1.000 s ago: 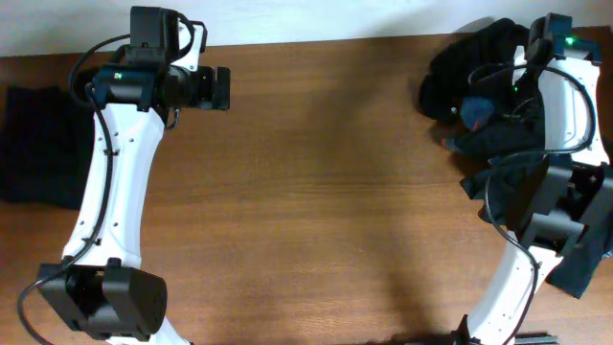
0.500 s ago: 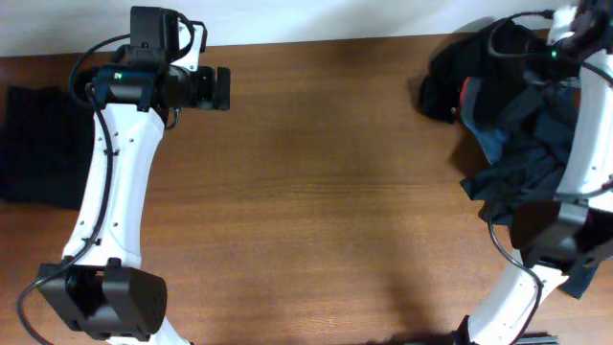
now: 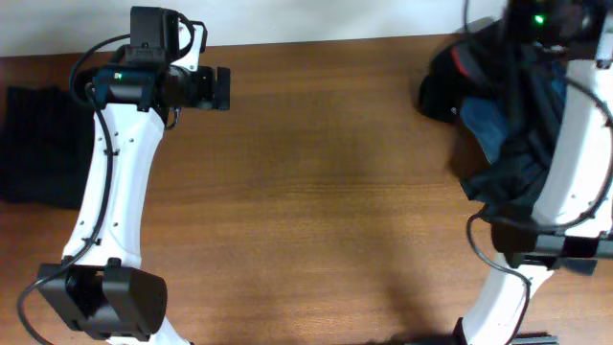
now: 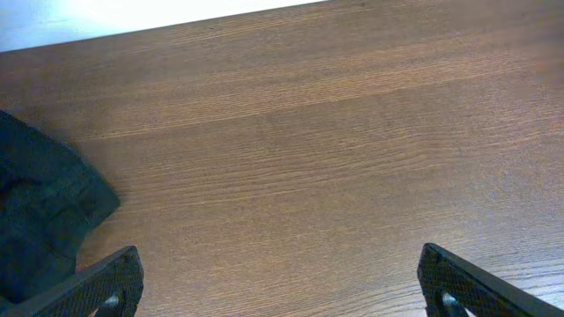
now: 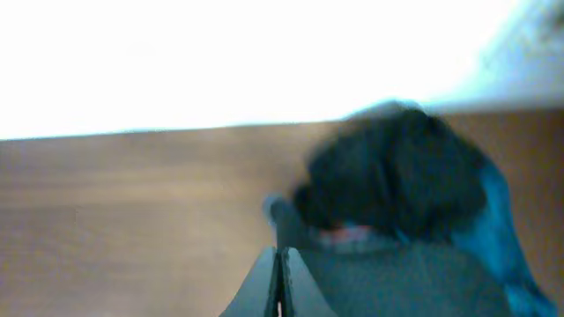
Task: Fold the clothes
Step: 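Pull the black garment out of the pile and drop it at table center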
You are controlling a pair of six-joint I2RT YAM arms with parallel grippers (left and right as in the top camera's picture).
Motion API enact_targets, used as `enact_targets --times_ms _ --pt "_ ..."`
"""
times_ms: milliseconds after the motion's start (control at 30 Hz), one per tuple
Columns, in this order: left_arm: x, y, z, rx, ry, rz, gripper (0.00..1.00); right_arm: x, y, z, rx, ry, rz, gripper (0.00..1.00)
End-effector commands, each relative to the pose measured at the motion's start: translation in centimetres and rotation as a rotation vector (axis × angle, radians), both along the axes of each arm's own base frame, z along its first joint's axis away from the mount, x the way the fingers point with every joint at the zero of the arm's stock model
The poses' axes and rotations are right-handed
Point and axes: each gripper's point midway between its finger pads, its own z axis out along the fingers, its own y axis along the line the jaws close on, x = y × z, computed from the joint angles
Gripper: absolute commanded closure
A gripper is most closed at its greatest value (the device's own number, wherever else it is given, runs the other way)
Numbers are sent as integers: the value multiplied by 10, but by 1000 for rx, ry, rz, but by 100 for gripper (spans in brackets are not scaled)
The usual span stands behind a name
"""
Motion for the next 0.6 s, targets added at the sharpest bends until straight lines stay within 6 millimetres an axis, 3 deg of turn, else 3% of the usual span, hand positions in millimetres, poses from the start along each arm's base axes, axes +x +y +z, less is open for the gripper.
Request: enact_targets --times_ms 0,133,233,400,567 --pt "-1 -3 10 -13 -21 -7 1 -9 66 63 11 -203 171 96" --pt "-1 -3 10 -13 -21 -7 1 -17 113 97 13 -325 272 96" --pt "-1 -3 10 -13 -21 -6 1 -24 148 112 20 -384 350 96" --pt "-1 -1 10 -10 -21 -2 1 -33 193 115 15 -403 440 96" --pt "1 17 10 -7 -22 36 1 -46 230 118 20 -420 504 96"
